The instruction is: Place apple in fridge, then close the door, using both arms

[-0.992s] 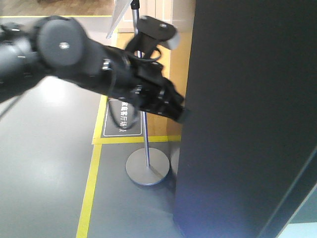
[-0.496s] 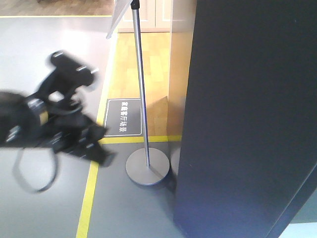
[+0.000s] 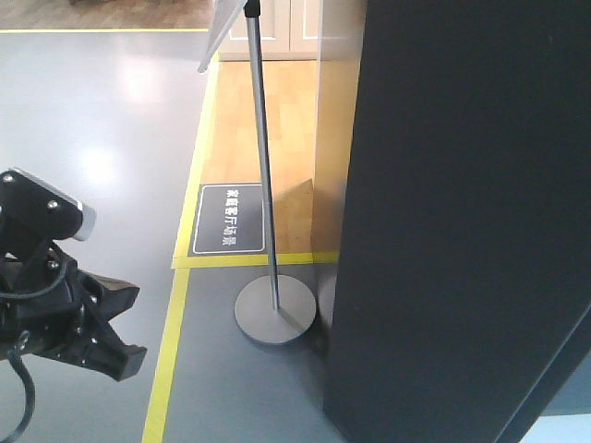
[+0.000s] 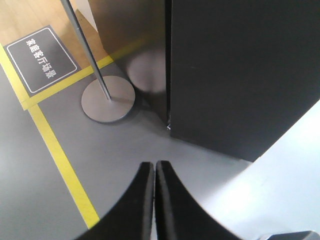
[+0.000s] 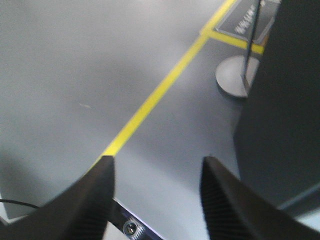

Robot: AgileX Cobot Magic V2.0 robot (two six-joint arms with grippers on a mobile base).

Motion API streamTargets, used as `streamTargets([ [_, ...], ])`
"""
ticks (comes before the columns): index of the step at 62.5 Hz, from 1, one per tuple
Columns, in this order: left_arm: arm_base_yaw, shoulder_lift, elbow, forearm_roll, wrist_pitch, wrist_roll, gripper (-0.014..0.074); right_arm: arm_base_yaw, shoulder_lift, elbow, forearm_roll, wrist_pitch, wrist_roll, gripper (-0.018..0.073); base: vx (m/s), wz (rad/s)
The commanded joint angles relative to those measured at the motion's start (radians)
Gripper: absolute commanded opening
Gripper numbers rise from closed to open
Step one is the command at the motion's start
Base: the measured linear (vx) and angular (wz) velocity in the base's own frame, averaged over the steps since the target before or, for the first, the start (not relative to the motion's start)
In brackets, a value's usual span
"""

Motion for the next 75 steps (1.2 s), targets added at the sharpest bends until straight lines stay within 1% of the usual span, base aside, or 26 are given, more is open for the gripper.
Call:
streamTargets([
  [1,0.001,-0.016,-0.021,0.006,-0.027,-0.009,-0.0006,0.0,0.087,-0.02,-0.027,-0.076,0.011,0.0219,0.0,0.0],
  [6,0.001,-0.016,-0.021,0.006,-0.004,-0.009,-0.0006,0.0,0.149,-0.02,-0.05,-0.099,0.011,0.0078,0.0,0.0],
  [7,0.001,-0.016,-0.021,0.006,-0.001,-0.009,-0.0006,0.0,0.158,-0.02,-0.052,-0.102,0.011,0.0068,0.0,0.0],
  [10,0.001,-0.016,-0.021,0.006,0.006,-0.009,-0.0006,0.0,0.194,-0.02,-0.069,-0.125,0.011,-0.0012,0.0,0.0],
  [11,0.001,-0.016,-0.021,0.006,0.007,-0.009,-0.0006,0.0,0.202,-0.02,-0.071,-0.132,0.013,-0.0017,0.0,0.0],
  [18,0.001,-0.016,-0.021,0.006,0.014,-0.009,-0.0006,0.0,0.261,-0.02,-0.113,-0.219,0.04,-0.0011,0.0,0.0],
  [21,0.001,-0.016,-0.021,0.006,0.014,-0.009,-0.0006,0.0,0.288,-0.02,-0.151,-0.268,0.076,-0.001,0.0,0.0],
  [26,0.001,-0.016,-0.021,0.006,0.014,-0.009,-0.0006,0.0,0.334,-0.033,-0.239,-0.329,0.16,-0.0008,0.0,0.0],
  [27,0.001,-0.016,-0.021,0.006,0.014,-0.009,-0.0006,0.0,0.342,-0.038,-0.28,-0.34,0.186,-0.0008,0.0,0.0],
  [31,0.001,-0.016,-0.021,0.006,0.014,-0.009,-0.0006,0.0,0.378,-0.061,-0.378,-0.362,0.276,-0.0007,0.0,0.0],
  [35,0.001,-0.016,-0.021,0.006,0.014,-0.009,-0.0006,0.0,0.419,-0.089,-0.486,-0.375,0.35,-0.0007,0.0,0.0],
  [38,0.001,-0.016,-0.021,0.006,0.014,-0.009,-0.0006,0.0,0.443,-0.112,-0.549,-0.381,0.398,-0.0007,0.0,0.0],
  [43,0.001,-0.016,-0.021,0.006,0.014,-0.009,-0.0006,0.0,0.488,-0.147,-0.625,-0.385,0.457,-0.0006,0.0,0.0],
  [46,0.001,-0.016,-0.021,0.006,0.014,-0.009,-0.0006,-0.001,0.513,-0.172,-0.649,-0.383,0.471,-0.0006,0.0,0.0],
  [50,0.001,-0.016,-0.021,0.006,0.014,-0.009,-0.0006,-0.008,0.55,-0.205,-0.656,-0.38,0.466,-0.0004,0.0,0.0],
  [54,0.001,-0.016,-0.021,0.006,0.014,-0.009,-0.0006,-0.033,0.585,-0.238,-0.643,-0.382,0.434,-0.0003,0.0,0.0],
  [60,0.001,-0.016,-0.021,0.006,0.014,-0.009,-0.0006,-0.105,0.623,-0.281,-0.609,-0.395,0.383,-0.0003,0.0,0.0],
  [63,0.001,-0.016,-0.021,0.006,0.014,-0.009,-0.0006,-0.153,0.636,-0.298,-0.577,-0.418,0.342,-0.0003,0.0,0.0],
  [66,0.001,-0.016,-0.021,0.006,0.014,-0.009,-0.0006,-0.201,0.647,-0.319,-0.518,-0.443,0.281,-0.0003,0.0,0.0],
  [69,0.001,-0.016,-0.021,0.006,0.014,-0.009,-0.0006,-0.24,0.656,-0.333,-0.476,-0.468,0.241,-0.0003,0.0,0.0],
  [70,0.001,-0.016,-0.021,0.006,0.014,-0.009,-0.0006,-0.259,0.66,-0.34,-0.444,-0.487,0.221,-0.0003,0.0,0.0],
  [75,0.001,-0.016,-0.021,0.006,0.014,-0.009,-0.0006,-0.328,0.68,-0.358,-0.372,-0.546,0.174,-0.0003,0.0,0.0],
])
